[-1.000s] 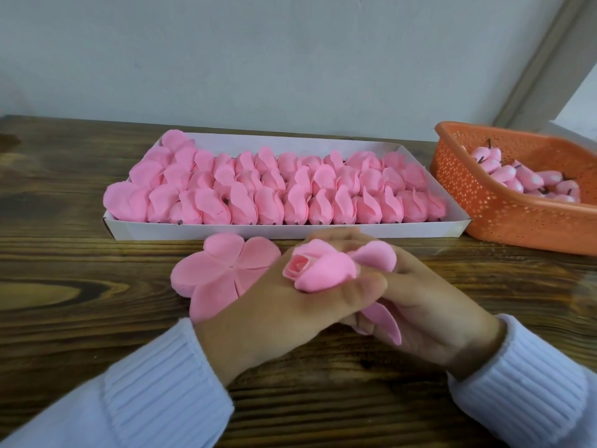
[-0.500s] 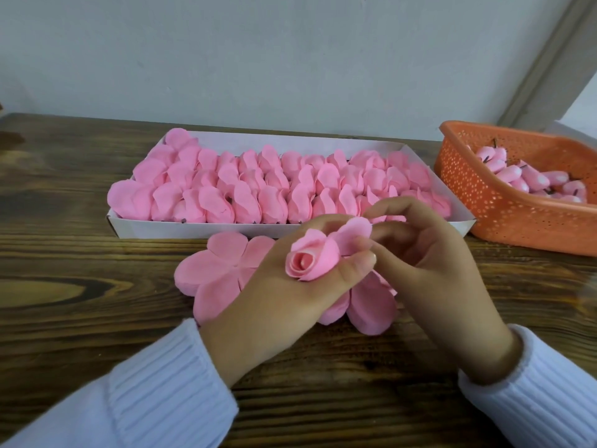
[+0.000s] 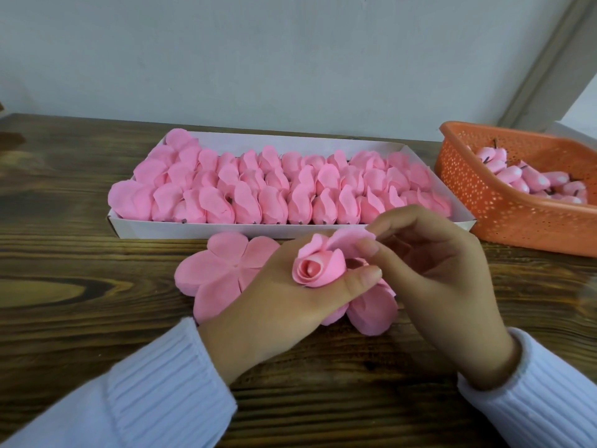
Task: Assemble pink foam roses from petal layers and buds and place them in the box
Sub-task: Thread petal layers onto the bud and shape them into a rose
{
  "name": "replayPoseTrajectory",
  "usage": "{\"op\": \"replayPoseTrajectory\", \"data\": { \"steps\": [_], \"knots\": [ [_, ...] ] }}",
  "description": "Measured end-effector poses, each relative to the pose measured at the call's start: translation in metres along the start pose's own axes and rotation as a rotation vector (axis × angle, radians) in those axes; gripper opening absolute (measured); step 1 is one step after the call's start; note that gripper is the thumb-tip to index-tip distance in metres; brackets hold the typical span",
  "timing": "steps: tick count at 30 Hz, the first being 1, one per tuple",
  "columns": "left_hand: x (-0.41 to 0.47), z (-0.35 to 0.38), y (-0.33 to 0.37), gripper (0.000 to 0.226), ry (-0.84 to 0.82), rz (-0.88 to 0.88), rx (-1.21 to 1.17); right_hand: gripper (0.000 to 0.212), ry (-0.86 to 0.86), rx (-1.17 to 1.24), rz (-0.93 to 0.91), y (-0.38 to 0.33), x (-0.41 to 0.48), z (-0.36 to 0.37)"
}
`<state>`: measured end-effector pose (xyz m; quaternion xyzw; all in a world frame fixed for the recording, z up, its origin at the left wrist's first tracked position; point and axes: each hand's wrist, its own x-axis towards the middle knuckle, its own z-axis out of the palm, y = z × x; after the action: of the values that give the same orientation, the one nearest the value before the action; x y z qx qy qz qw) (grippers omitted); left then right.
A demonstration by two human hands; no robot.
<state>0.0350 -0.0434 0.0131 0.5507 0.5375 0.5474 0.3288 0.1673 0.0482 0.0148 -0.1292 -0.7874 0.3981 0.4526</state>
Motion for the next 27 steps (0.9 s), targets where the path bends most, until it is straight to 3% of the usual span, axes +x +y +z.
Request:
{"op": "replayPoseTrajectory", "data": {
  "steps": [5,8,12,16,22,27],
  "knots": [
    [-0.001,0.002,0.002,0.01,0.011,-0.029,0.106,0.012,-0.031,-0.027,-0.066,-0.001,0.0,-0.001],
    [0.0,0.001,0.005,0.006,-0.016,-0.033,-0.025,0.009,-0.067,0.011,-0.058,0.002,0.001,-0.001],
    [-0.001,-0.003,0.005,0.028,-0.101,-0.011,-0.014,0.01,-0.113,0.029,-0.068,0.003,0.0,-0.002],
    [-0.001,-0.003,0.003,0.016,-0.074,0.029,0.011,0.01,-0.06,-0.014,-0.03,0.004,0.0,-0.002],
    [-0.001,-0.004,-0.005,0.017,0.058,0.038,-0.137,0.028,0.006,0.129,0.293,0.006,0.002,0.001],
    [0.002,-0.003,-0.006,0.034,0.117,0.032,-0.242,0.034,-0.101,0.321,0.576,0.008,0.003,0.002]
  ]
}}
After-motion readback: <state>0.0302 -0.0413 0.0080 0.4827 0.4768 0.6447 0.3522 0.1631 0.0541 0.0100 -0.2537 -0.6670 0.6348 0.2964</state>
